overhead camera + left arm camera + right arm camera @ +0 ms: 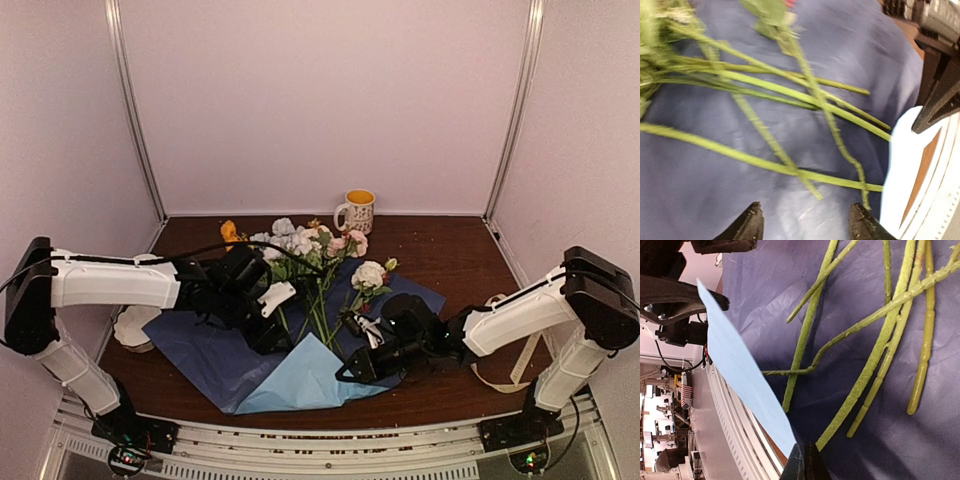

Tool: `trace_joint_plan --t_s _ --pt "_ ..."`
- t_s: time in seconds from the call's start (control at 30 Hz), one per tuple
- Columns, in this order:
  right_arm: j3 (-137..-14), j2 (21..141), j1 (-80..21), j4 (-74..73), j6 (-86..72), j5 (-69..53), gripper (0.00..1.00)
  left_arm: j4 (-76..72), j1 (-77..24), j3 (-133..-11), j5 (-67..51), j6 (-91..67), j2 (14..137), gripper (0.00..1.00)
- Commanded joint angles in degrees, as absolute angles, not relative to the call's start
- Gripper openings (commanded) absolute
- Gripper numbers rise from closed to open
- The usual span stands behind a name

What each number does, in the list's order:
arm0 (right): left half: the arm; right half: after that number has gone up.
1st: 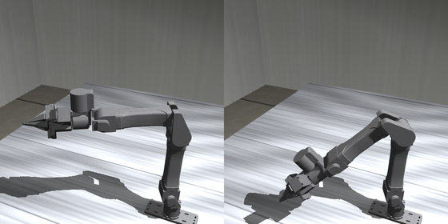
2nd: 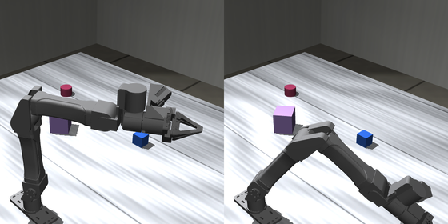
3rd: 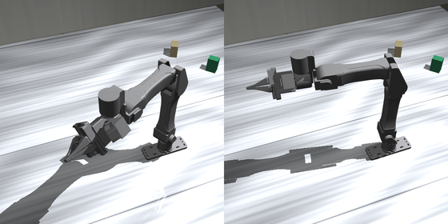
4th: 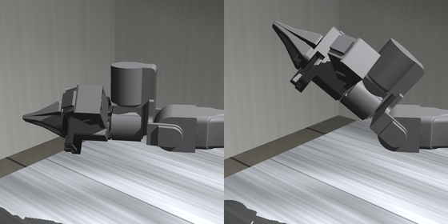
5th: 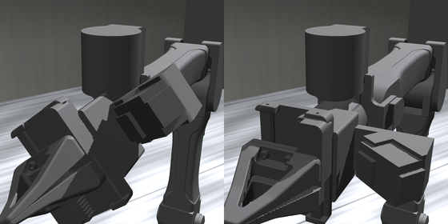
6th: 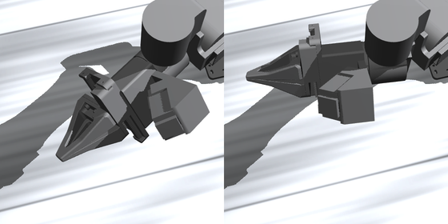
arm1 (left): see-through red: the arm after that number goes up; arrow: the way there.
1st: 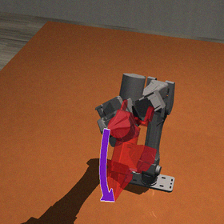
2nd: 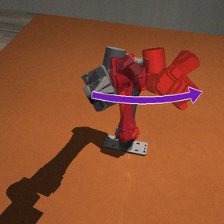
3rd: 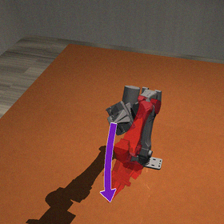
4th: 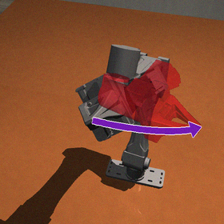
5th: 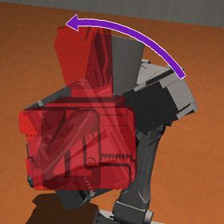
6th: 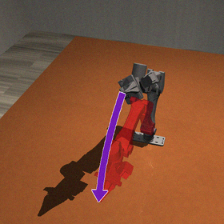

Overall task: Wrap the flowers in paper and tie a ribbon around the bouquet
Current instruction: Fold the flattened wrapping paper at the center of the board.

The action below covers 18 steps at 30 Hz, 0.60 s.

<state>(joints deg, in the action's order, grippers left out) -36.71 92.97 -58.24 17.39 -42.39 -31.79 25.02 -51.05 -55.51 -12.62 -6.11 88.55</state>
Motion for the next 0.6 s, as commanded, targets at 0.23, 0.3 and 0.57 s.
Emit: trace_joint_plan --t_s 0.23,0.3,0.57 --pt "-38.68 96.28 -55.74 17.97 -48.58 -26.06 0.0 19.53 -48.03 -46.89 -18.5 -11.91 73.07 0.66" --pt "-38.92 96.71 -55.67 18.55 -49.1 -26.14 0.0 14.68 -48.13 -43.4 -23.9 -14.91 72.01 0.69" --pt "-42.49 97.1 -55.55 15.33 -46.62 -26.34 0.0 16.34 -48.27 -44.68 -19.56 -10.36 82.42 0.78"
